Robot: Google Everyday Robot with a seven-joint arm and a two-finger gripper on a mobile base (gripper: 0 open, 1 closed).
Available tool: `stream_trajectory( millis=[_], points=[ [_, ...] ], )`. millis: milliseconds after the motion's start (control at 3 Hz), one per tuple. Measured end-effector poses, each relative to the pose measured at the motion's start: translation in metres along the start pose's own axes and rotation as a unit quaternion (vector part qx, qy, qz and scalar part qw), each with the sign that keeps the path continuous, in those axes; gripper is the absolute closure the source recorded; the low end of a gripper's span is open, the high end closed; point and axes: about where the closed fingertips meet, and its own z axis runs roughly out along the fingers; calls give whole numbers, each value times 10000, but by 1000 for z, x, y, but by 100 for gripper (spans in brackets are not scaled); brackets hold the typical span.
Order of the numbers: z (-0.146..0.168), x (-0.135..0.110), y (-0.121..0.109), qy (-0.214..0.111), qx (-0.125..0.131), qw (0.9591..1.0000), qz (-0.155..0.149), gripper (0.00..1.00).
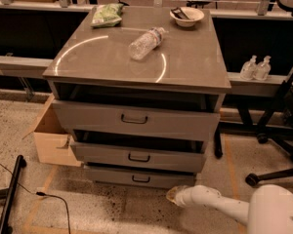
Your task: Close bottom drawer
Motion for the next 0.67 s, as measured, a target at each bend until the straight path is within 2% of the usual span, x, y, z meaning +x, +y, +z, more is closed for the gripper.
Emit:
stream_trajectory(
  millis=[333, 667],
  points=[
    [-38, -7, 28, -180, -402, 9988, 232, 100],
    [-91, -29, 48, -412, -457, 9965, 574, 82]
  ],
)
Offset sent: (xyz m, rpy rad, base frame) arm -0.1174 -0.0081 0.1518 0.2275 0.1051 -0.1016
